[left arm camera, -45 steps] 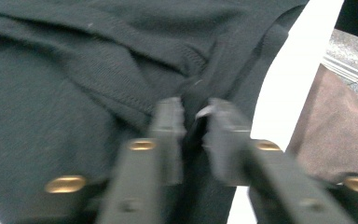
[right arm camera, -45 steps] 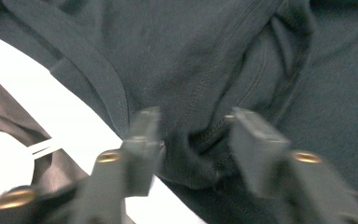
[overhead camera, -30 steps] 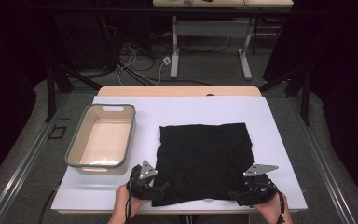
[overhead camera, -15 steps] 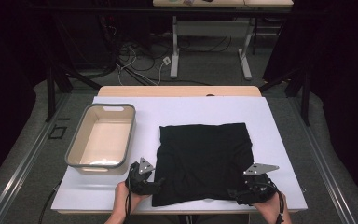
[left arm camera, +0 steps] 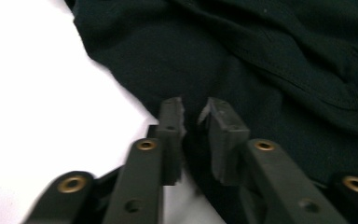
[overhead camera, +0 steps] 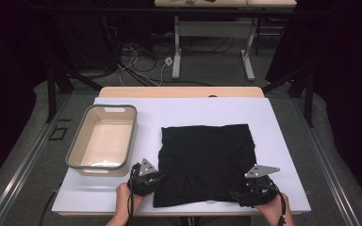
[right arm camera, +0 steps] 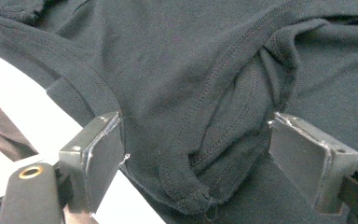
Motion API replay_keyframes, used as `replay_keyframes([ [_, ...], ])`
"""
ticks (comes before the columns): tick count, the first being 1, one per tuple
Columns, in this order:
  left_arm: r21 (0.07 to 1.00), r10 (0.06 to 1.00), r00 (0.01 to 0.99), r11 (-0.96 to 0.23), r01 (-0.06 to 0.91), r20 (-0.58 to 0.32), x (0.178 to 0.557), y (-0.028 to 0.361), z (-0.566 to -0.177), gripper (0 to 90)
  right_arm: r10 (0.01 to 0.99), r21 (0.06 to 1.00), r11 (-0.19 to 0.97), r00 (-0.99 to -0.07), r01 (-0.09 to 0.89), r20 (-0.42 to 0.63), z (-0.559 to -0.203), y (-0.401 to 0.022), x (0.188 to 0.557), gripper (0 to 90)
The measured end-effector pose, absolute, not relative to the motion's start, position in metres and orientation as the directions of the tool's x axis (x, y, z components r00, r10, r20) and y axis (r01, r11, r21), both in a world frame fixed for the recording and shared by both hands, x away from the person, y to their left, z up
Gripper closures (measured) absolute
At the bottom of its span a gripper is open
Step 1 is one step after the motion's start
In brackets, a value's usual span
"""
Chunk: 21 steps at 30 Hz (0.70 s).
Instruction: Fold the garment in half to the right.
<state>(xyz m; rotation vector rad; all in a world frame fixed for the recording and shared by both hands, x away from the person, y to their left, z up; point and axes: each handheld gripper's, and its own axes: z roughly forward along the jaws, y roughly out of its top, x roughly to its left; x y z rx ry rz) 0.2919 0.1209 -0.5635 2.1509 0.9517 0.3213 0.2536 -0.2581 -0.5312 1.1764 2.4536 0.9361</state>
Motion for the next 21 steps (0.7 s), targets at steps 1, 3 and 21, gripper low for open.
replay_keyframes([
  [1, 0.721, 0.72, 0.69, -0.441, 0.534, -0.071, 0.292, 0.12, -0.563, 81.5, 0.77, 0.652, 0.464, -0.637, 0.599, 0.038, -0.531, -0.258, 0.254, 17.8],
  [3, 0.721, 0.708, 0.704, -0.453, 0.524, -0.066, 0.293, 0.119, -0.563, 84.5, 0.771, 0.65, 0.463, -0.636, 0.603, 0.04, -0.531, -0.258, 0.254, 17.8],
  [21, 0.787, 0.604, 0.775, -0.382, 0.485, -0.185, 0.296, 0.1, -0.533, 86.2, 0.77, 0.654, 0.468, -0.637, 0.594, 0.028, -0.533, -0.258, 0.254, 17.9],
])
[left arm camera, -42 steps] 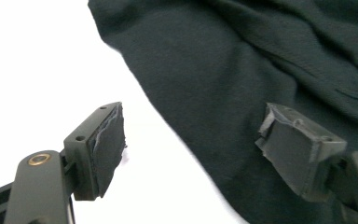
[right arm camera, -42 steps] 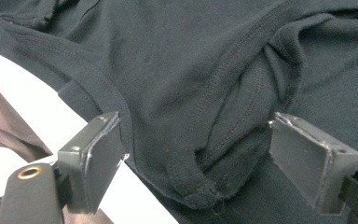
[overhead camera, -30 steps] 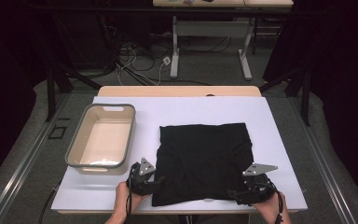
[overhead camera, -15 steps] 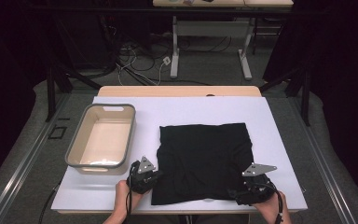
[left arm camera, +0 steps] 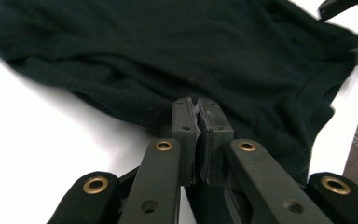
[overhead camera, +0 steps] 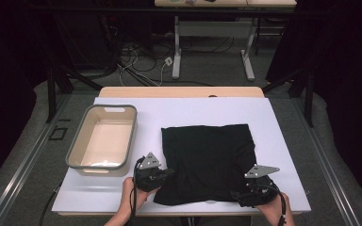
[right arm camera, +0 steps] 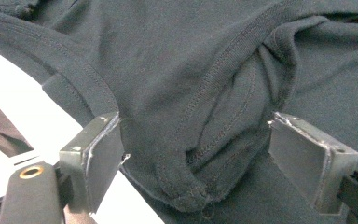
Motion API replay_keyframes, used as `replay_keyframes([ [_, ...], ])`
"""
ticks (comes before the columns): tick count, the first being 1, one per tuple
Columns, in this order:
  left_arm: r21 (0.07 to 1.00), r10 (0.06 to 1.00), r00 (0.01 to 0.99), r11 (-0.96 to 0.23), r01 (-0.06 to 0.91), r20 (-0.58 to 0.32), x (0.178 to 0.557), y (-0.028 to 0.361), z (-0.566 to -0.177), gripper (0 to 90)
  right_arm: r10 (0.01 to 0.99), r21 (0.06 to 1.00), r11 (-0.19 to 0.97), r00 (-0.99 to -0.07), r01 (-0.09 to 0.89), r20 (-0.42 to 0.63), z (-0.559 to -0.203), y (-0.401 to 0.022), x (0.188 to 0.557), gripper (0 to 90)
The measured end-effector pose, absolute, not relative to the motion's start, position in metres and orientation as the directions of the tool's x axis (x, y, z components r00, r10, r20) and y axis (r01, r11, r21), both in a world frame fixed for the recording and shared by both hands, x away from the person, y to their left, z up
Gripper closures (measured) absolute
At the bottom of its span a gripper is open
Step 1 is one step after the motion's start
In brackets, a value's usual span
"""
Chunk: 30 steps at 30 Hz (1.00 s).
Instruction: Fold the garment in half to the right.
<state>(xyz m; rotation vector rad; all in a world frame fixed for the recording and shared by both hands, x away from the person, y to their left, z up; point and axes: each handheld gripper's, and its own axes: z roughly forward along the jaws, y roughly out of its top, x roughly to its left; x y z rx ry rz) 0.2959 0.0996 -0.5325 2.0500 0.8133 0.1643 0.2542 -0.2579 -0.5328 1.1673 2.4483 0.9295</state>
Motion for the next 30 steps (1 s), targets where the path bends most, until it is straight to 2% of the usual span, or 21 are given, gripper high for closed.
replay_keyframes([
  [11, 0.819, 0.524, 0.834, -0.394, 0.417, -0.173, 0.299, 0.057, -0.518, 86.7, 0.764, 0.636, 0.481, -0.645, 0.604, 0.034, -0.535, -0.255, 0.255, 17.9],
  [22, 0.818, 0.475, 0.864, -0.424, 0.389, -0.164, 0.31, 0.012, -0.527, 87.0, 0.759, 0.636, 0.486, -0.65, 0.6, 0.033, -0.535, -0.255, 0.255, 17.9],
  [24, 0.806, 0.483, 0.856, -0.425, 0.412, -0.183, 0.313, 0.006, -0.535, 86.9, 0.76, 0.637, 0.484, -0.649, 0.6, 0.034, -0.535, -0.255, 0.255, 17.9],
  [26, 0.786, 0.501, 0.852, -0.462, 0.411, -0.151, 0.316, 0.005, -0.544, 86.6, 0.763, 0.635, 0.482, -0.646, 0.604, 0.036, -0.535, -0.255, 0.254, 17.9],
  [28, 0.77, 0.512, 0.843, -0.467, 0.435, -0.166, 0.319, 0.008, -0.553, 85.4, 0.76, 0.638, 0.482, -0.649, 0.601, 0.038, -0.534, -0.254, 0.254, 17.9],
  [30, 0.765, 0.518, 0.836, -0.46, 0.451, -0.182, 0.321, 0.012, -0.558, 80.6, 0.758, 0.643, 0.481, -0.651, 0.596, 0.037, -0.534, -0.253, 0.254, 17.9],
])
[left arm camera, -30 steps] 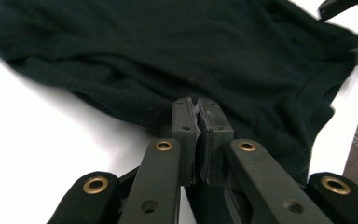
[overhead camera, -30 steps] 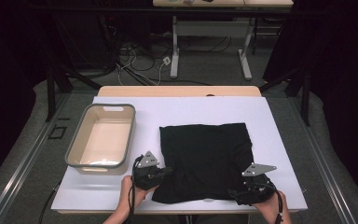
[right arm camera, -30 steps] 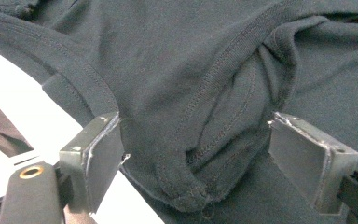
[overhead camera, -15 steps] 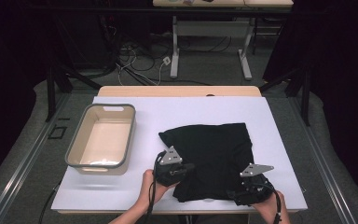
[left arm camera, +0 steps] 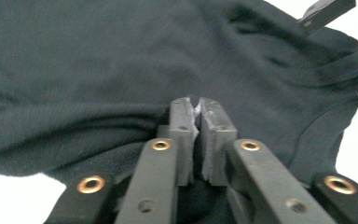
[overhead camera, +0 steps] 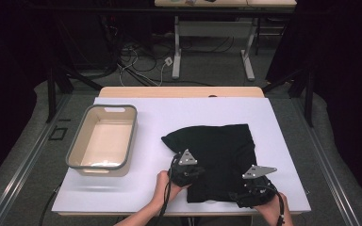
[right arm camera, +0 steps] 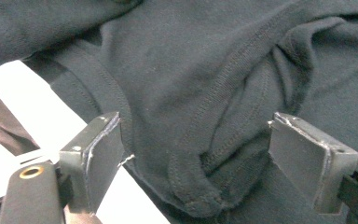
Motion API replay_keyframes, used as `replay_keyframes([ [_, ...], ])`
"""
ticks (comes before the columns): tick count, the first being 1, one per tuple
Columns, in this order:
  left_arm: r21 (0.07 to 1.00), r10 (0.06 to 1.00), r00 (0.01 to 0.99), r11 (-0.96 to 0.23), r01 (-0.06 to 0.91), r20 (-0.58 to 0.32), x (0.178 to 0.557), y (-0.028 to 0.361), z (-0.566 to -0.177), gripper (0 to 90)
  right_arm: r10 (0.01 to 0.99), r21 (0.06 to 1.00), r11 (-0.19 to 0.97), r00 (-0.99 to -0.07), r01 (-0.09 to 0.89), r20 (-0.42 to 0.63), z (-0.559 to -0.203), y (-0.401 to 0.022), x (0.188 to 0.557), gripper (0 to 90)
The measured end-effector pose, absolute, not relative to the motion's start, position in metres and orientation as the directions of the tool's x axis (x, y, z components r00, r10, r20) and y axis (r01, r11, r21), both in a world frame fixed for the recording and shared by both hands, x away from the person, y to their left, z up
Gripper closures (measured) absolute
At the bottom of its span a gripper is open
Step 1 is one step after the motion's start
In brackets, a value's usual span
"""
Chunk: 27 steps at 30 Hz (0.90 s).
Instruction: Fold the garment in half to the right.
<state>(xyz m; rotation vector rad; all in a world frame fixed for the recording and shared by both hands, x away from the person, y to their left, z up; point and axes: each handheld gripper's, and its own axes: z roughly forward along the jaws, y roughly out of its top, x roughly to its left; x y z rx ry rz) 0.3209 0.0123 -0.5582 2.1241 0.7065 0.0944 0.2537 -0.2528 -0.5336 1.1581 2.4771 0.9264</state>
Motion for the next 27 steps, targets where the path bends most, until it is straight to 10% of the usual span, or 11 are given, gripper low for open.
replay_keyframes([
  [16, 0.757, 0.525, 0.831, -0.462, 0.462, -0.187, 0.31, 0.048, -0.543, 35.3, 0.733, 0.659, 0.485, -0.678, 0.575, 0.053, -0.532, -0.24, 0.253, 17.3],
  [22, 0.697, 0.536, 0.832, -0.541, 0.47, -0.145, 0.3, 0.045, -0.548, 41.0, 0.731, 0.656, 0.491, -0.681, 0.573, 0.048, -0.533, -0.237, 0.255, 17.6],
  [27, 0.712, 0.523, 0.842, -0.543, 0.446, -0.13, 0.299, 0.045, -0.548, 63.9, 0.732, 0.656, 0.488, -0.679, 0.575, 0.051, -0.532, -0.237, 0.256, 18.5],
])
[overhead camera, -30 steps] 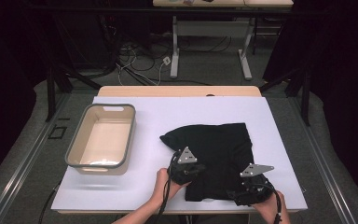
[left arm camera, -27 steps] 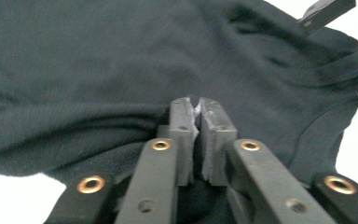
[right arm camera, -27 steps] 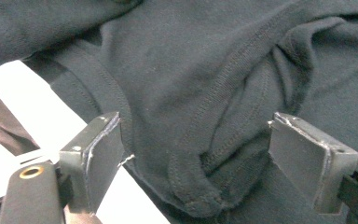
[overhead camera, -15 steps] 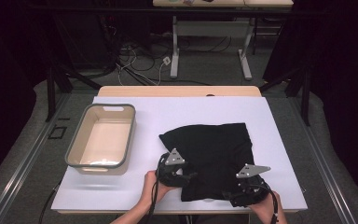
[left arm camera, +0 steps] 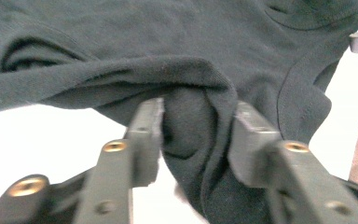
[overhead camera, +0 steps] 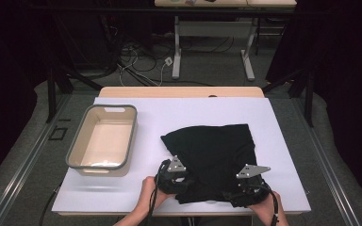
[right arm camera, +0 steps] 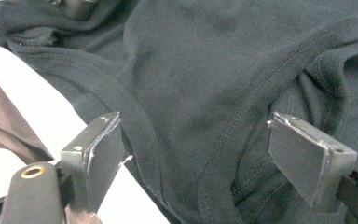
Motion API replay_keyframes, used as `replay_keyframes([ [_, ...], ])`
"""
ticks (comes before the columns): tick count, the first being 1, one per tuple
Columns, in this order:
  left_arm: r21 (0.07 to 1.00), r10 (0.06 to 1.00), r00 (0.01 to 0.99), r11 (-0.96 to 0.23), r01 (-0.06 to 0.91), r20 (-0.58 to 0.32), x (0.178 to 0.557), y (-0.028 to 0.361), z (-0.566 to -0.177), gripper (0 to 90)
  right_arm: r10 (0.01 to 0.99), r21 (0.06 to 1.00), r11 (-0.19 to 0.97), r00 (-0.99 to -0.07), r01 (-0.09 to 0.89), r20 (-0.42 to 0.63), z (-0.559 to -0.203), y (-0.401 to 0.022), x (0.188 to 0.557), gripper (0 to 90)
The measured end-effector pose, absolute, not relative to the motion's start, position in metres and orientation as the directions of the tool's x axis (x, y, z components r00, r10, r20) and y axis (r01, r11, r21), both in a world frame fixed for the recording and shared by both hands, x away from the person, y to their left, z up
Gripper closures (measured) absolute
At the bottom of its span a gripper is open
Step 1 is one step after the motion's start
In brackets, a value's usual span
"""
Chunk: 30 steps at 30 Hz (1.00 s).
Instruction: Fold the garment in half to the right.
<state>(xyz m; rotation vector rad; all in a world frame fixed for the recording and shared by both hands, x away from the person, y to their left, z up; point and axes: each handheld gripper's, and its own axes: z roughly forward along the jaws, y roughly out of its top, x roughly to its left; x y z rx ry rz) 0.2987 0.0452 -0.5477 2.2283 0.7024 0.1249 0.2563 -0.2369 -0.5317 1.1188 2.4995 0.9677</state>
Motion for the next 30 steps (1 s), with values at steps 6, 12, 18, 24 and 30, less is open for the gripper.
replay_keyframes([
  [6, 0.759, 0.508, 0.848, -0.488, 0.431, -0.154, 0.3, 0.041, -0.544, 82.1, 0.74, 0.667, 0.481, -0.672, 0.569, 0.04, -0.529, -0.234, 0.259, 19.0],
  [12, 0.788, 0.478, 0.871, -0.492, 0.37, -0.11, 0.303, 0.019, -0.544, 81.8, 0.751, 0.693, 0.453, -0.659, 0.561, 0.042, -0.529, -0.235, 0.262, 19.3],
  [18, 0.758, 0.47, 0.874, -0.525, 0.386, -0.12, 0.306, 0.018, -0.556, 64.2, 0.756, 0.683, 0.453, -0.653, 0.573, 0.047, -0.526, -0.233, 0.267, 23.2],
  [24, 0.745, 0.461, 0.877, -0.536, 0.396, -0.134, 0.306, 0.026, -0.556, 55.3, 0.745, 0.702, 0.436, -0.663, 0.563, 0.07, -0.518, -0.218, 0.279, 31.9],
  [30, 0.746, 0.462, 0.878, -0.538, 0.392, -0.128, 0.306, 0.024, -0.559, 55.4, 0.701, 0.715, 0.451, -0.708, 0.535, 0.088, -0.51, -0.189, 0.296, 47.3],
])
